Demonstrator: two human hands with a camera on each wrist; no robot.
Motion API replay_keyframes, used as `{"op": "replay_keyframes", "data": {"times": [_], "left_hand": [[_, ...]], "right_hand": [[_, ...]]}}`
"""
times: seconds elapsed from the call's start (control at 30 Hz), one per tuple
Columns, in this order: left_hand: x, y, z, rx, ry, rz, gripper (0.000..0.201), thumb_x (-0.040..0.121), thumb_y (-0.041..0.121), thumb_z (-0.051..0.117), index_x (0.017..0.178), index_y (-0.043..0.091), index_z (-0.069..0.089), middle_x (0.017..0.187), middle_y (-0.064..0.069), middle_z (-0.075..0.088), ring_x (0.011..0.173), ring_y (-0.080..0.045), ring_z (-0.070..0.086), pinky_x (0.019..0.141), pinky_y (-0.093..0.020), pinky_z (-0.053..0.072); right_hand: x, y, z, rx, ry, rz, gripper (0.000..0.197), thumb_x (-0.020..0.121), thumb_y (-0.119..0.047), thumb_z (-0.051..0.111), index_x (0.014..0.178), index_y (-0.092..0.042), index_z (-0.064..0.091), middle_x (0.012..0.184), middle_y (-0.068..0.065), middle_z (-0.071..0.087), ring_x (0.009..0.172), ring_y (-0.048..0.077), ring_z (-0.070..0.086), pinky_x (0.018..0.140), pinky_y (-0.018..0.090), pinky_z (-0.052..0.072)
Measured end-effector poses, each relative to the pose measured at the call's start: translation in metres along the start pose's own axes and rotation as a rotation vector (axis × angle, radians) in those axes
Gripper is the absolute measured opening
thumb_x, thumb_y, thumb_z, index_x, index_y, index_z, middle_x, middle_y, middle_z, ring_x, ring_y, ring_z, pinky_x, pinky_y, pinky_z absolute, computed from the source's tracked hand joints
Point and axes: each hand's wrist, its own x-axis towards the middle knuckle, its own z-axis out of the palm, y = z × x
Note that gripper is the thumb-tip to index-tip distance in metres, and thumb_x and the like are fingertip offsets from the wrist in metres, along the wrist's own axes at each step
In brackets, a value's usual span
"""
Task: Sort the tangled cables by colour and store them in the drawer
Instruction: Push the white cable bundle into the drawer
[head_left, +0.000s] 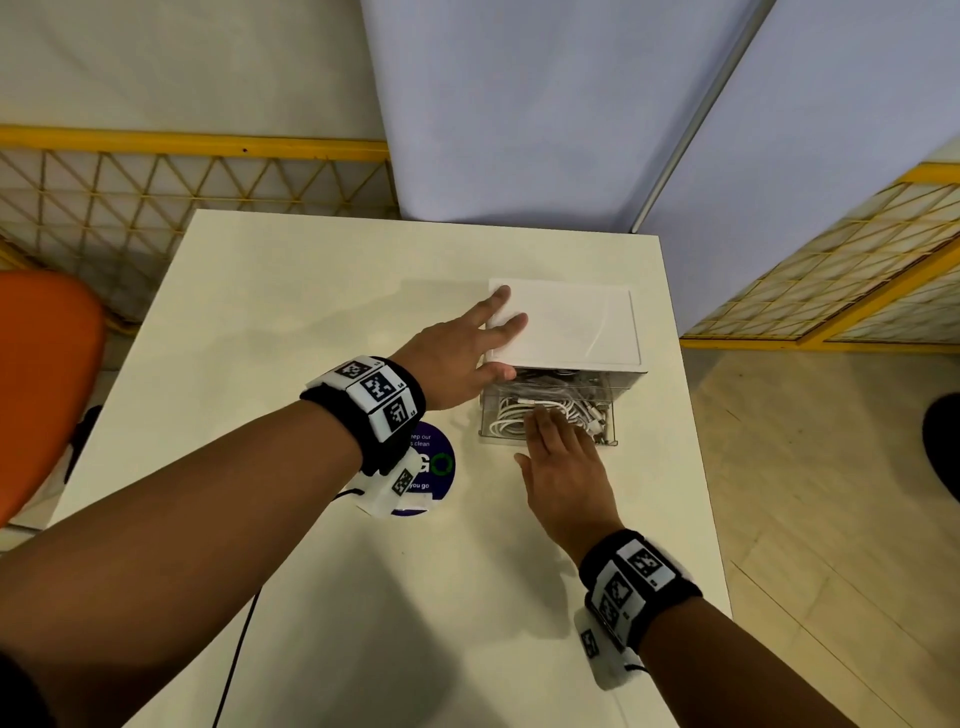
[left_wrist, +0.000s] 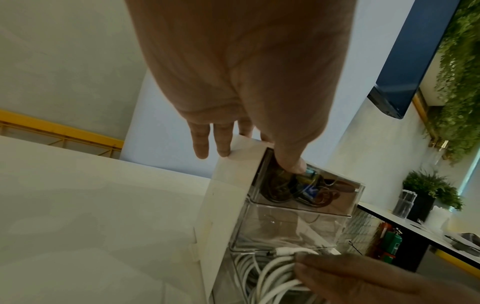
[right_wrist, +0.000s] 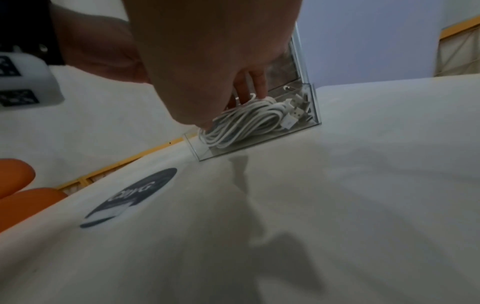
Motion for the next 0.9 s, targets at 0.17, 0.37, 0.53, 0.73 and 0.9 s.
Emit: {"op": "replay_keyframes", "data": {"times": [0.17, 0.37, 0.53, 0.73, 0.9], "left_hand": [[0.0, -0.001, 0.001, -0.001, 0.007, 0.009, 0.065, 0.1, 0.046, 0.05, 0.157, 0.035, 0.021, 0.167, 0.011, -0.009, 0.145, -0.021, 0.036, 0.11, -0.042, 0.039], [0.0, 0.001, -0.001, -0.004, -0.006, 0.005, 0.064, 0.101, 0.046, 0.049, 0.157, 0.035, 0.02, 0.167, 0.011, -0.009, 0.146, -0.021, 0.033, 0.111, -0.041, 0.038], [0.0, 0.001, -0.001, 0.0, -0.012, -0.002, 0.064, 0.101, 0.046, 0.049, 0.157, 0.035, 0.02, 0.166, 0.012, -0.009, 0.145, -0.021, 0.036, 0.11, -0.041, 0.039], [0.001, -0.002, 0.002, -0.008, 0.003, 0.01, 0.064, 0.1, 0.047, 0.05, 0.157, 0.035, 0.021, 0.167, 0.012, -0.008, 0.144, -0.023, 0.037, 0.11, -0.044, 0.039], [0.001, -0.004, 0.003, -0.011, 0.02, 0.026, 0.064, 0.1, 0.045, 0.051, 0.157, 0.034, 0.022, 0.167, 0.01, -0.007, 0.143, -0.024, 0.039, 0.108, -0.041, 0.041]], "right_hand": [[0.01, 0.005, 0.003, -0.065, -0.077, -0.054, 0.047, 0.089, -0.022, 0.064, 0.129, 0.002, 0.06, 0.128, 0.019, 0.062, 0.118, 0.034, 0.061, 0.098, 0.046, 0.05], [0.026, 0.006, -0.004, -0.071, -0.143, -0.055, 0.059, 0.084, -0.008, 0.024, 0.127, 0.004, 0.061, 0.123, 0.021, 0.066, 0.113, 0.035, 0.064, 0.096, 0.046, 0.052], [0.023, 0.014, 0.003, -0.091, -0.116, -0.1, 0.056, 0.085, -0.007, 0.025, 0.127, 0.005, 0.06, 0.125, 0.023, 0.064, 0.114, 0.038, 0.062, 0.097, 0.049, 0.051], [0.001, 0.023, -0.004, -0.104, 0.16, 0.024, 0.036, 0.081, -0.001, 0.04, 0.107, -0.005, 0.066, 0.103, 0.015, 0.062, 0.095, 0.036, 0.056, 0.08, 0.046, 0.045], [-0.004, 0.036, -0.002, -0.116, 0.198, 0.057, 0.027, 0.072, 0.004, 0.063, 0.094, -0.009, 0.07, 0.09, 0.009, 0.064, 0.084, 0.032, 0.058, 0.075, 0.042, 0.041]]}}
